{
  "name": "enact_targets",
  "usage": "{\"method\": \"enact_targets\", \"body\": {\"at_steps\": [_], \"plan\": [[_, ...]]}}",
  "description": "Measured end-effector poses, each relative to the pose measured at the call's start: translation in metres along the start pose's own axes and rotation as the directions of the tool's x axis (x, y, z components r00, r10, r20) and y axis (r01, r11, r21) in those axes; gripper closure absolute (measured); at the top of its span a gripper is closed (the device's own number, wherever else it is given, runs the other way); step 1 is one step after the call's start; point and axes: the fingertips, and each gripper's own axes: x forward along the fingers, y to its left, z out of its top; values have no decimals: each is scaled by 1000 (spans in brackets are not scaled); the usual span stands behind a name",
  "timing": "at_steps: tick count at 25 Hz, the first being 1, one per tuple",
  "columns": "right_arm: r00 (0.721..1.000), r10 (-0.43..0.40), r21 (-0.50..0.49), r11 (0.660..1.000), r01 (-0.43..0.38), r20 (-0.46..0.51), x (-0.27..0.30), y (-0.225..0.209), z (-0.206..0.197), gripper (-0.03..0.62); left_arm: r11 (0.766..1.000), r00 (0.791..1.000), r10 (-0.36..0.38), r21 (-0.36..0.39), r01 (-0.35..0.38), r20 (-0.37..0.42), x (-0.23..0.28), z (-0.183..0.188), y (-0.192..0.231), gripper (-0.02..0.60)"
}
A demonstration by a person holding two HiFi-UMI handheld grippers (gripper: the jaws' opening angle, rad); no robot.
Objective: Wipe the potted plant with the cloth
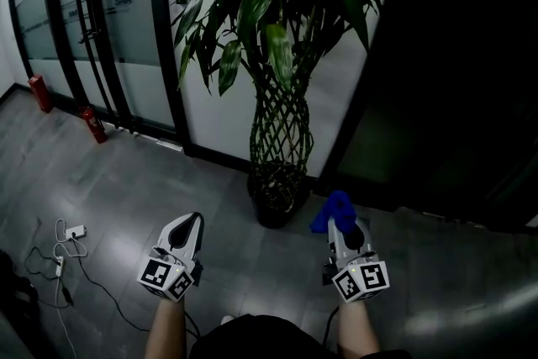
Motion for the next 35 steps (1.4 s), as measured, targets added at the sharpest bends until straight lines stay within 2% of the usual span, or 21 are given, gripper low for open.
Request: {"method": "enact_targets", "body": {"at_steps": [12, 26, 35], "plan": [[1000, -4, 24, 1000, 5, -27, -7, -6, -13, 503, 997, 998, 69, -30, -69, -13, -18, -9, 17, 574], [998, 6, -4, 1000, -6, -61, -15, 1, -21, 503, 999, 999, 39, -35, -39, -14, -17, -10, 3, 574], [996, 5, -4, 1000, -5, -92, -23, -1, -35, 503, 999, 999, 24, -41, -26, -44, -22, -21, -4, 574]]}}
